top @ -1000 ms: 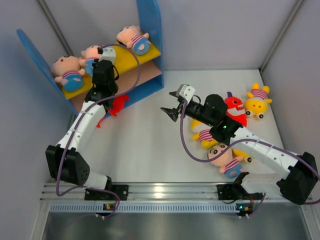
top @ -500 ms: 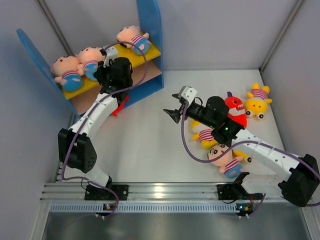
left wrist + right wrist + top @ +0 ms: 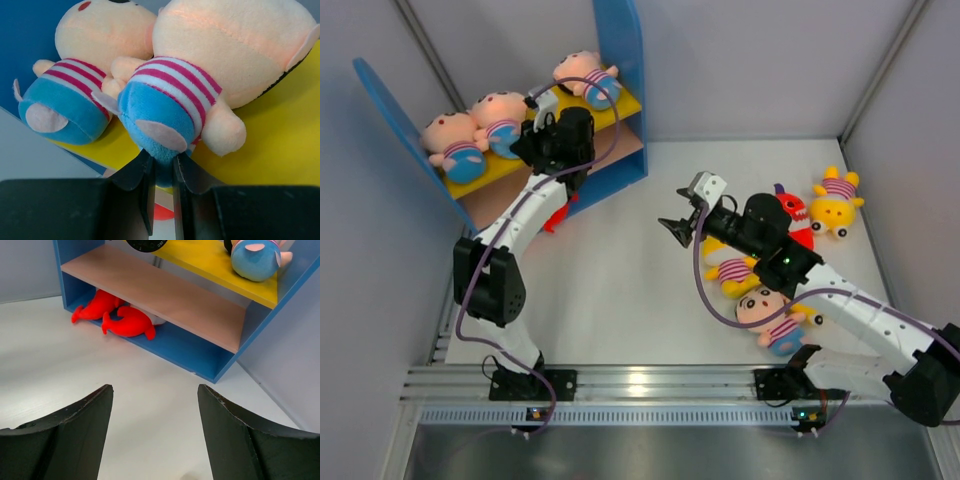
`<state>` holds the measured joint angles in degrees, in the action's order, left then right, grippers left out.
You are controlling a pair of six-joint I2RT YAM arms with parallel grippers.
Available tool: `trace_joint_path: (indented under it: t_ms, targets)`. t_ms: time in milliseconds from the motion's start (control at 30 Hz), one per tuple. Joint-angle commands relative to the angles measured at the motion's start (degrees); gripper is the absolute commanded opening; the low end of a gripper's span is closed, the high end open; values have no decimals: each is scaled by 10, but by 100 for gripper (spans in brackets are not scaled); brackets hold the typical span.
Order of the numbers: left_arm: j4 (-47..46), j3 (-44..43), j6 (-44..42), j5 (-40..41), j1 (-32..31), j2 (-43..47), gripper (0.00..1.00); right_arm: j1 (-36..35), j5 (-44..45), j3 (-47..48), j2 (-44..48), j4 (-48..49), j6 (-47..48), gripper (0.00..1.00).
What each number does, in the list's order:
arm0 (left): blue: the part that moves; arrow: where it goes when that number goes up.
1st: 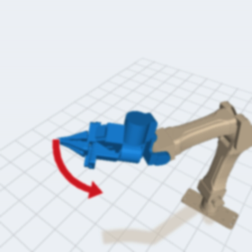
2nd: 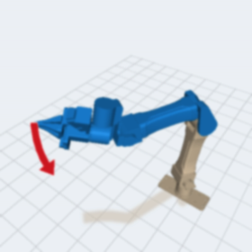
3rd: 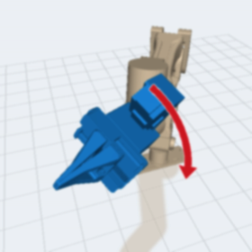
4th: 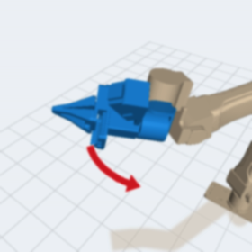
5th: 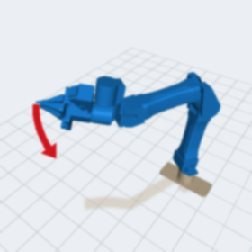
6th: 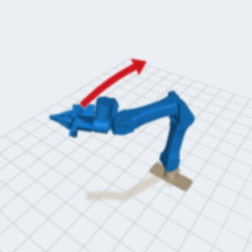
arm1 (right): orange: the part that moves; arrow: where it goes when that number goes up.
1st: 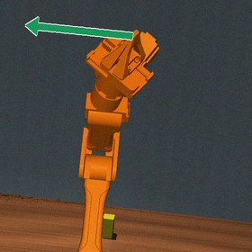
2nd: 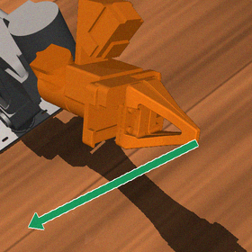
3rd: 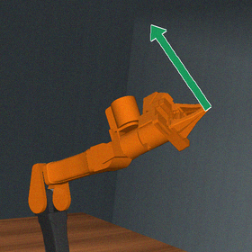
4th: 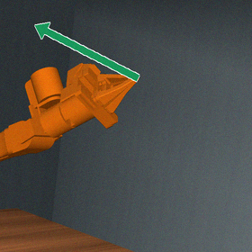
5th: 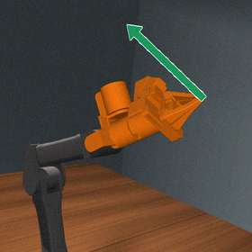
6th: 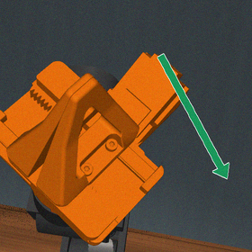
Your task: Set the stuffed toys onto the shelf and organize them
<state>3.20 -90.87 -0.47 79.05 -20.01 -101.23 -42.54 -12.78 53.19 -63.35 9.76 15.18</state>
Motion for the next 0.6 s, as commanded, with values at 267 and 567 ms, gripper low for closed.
trace_joint_path:
  t_ms: [267, 567]
  targets:
    - [3, 1, 44, 12, -20, 24, 33, 12, 57, 36, 12, -52, -28, 82]
    - [3, 6, 30, -48, -21, 66, 63, 88, 170, 85, -8, -189, -179, 88]
